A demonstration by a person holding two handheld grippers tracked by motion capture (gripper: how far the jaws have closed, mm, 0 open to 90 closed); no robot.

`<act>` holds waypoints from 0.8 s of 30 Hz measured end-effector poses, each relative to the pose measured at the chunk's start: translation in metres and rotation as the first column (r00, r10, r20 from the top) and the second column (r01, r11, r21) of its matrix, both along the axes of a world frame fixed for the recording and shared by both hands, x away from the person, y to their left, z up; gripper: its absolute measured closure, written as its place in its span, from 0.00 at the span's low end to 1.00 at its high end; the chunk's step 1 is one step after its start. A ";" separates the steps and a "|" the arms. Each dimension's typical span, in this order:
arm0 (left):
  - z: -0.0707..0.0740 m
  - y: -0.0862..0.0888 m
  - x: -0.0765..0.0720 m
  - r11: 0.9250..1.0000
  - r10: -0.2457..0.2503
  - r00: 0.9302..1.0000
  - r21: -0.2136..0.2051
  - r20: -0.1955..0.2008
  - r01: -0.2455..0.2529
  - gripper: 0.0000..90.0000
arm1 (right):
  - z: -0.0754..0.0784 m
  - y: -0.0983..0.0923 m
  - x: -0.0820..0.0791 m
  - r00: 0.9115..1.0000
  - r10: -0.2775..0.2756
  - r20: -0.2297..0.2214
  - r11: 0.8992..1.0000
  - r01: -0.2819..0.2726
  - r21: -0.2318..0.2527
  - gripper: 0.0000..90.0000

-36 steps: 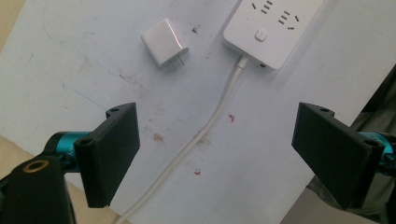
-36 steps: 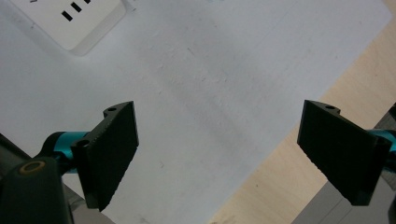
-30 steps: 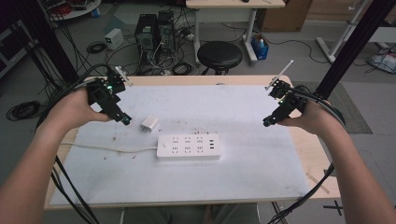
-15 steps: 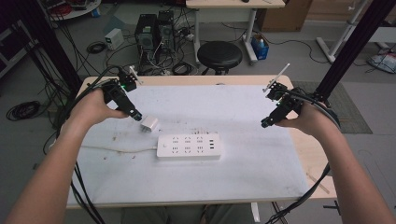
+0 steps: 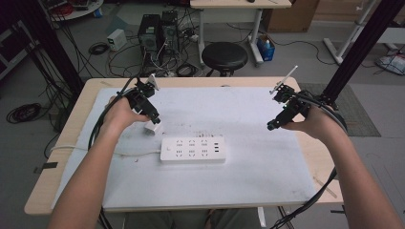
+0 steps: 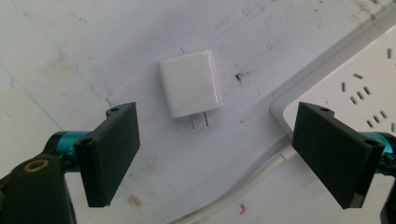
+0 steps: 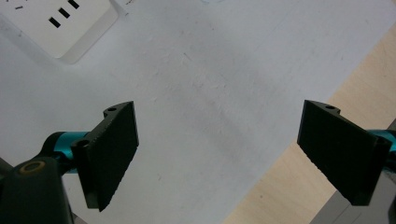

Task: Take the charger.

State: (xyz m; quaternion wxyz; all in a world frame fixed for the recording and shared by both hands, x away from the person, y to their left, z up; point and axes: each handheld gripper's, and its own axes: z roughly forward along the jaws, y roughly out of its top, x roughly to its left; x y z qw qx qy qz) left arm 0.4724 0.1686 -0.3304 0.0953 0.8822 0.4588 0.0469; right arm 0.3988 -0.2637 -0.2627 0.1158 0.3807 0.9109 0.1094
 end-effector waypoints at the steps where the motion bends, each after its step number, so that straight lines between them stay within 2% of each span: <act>1: -0.004 0.000 0.002 1.000 0.007 1.000 0.005 -0.009 -0.007 0.17 | 0.000 0.000 0.000 1.000 0.004 0.002 1.000 -0.004 0.001 0.13; 2: -0.004 0.000 0.002 1.000 0.007 1.000 0.005 -0.009 -0.007 0.17 | 0.000 0.000 0.000 1.000 0.004 0.002 1.000 -0.004 0.001 0.13; 3: -0.013 -0.001 0.006 1.000 0.028 0.999 0.001 -0.022 -0.028 0.17 | -0.001 -0.001 0.001 1.000 0.007 0.002 1.000 -0.007 0.003 0.13; 5: -0.013 -0.001 0.006 1.000 0.028 0.999 0.001 -0.022 -0.028 0.17 | -0.002 -0.001 0.001 1.000 0.002 0.000 1.000 -0.002 0.003 0.13; 7: -0.029 -0.003 0.012 0.999 0.047 0.998 0.020 -0.049 -0.046 0.17 | -0.003 -0.002 0.002 1.000 -0.002 0.001 1.000 0.002 0.006 0.13; 10: -0.036 -0.004 0.014 0.998 0.060 0.996 0.029 -0.060 -0.058 0.17 | -0.005 -0.003 0.002 1.000 -0.006 -0.001 1.000 0.006 0.005 0.13; 11: -0.042 -0.006 0.017 0.997 0.074 0.995 0.035 -0.067 -0.072 0.17 | -0.006 -0.003 0.003 1.000 -0.006 -0.001 1.000 0.006 0.008 0.13; 18: -0.056 -0.006 0.023 0.992 0.117 0.990 0.053 -0.079 -0.113 0.18 | -0.010 -0.005 0.003 1.000 -0.012 -0.006 1.000 0.012 0.013 0.13; 24: -0.068 -0.007 0.027 0.990 0.133 0.986 0.068 -0.096 -0.127 0.23 | -0.013 -0.007 0.004 1.000 -0.008 -0.010 1.000 0.008 0.011 0.13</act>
